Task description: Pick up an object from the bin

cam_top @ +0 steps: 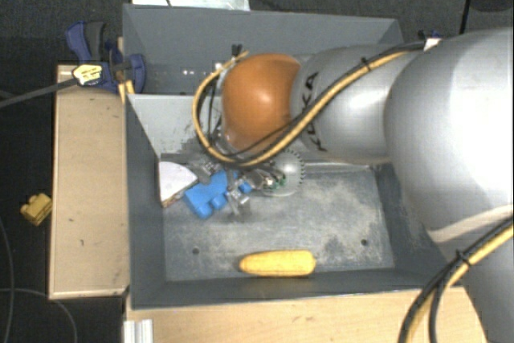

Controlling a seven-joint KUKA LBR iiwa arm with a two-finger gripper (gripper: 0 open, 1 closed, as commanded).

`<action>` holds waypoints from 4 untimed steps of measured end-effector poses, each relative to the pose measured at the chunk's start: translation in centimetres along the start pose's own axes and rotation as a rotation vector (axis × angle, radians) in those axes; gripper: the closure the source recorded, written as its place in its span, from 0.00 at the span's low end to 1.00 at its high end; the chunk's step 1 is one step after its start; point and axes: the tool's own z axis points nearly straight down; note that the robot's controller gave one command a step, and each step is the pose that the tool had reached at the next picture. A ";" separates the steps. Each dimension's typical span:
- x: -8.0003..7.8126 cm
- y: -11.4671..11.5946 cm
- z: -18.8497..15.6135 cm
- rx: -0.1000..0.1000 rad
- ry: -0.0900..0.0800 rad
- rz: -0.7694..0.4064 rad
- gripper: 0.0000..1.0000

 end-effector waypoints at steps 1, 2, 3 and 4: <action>-0.4 0.0 0.0 0.000 -0.001 -0.048 0.00; -0.4 0.3 0.0 -0.001 0.002 -0.039 0.00; -0.4 0.6 -0.5 -0.003 0.006 -0.171 1.00; -0.4 0.6 -0.5 -0.003 0.006 -0.170 1.00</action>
Offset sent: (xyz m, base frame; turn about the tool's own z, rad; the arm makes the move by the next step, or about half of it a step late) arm -0.0026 0.0071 -0.0025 -0.0317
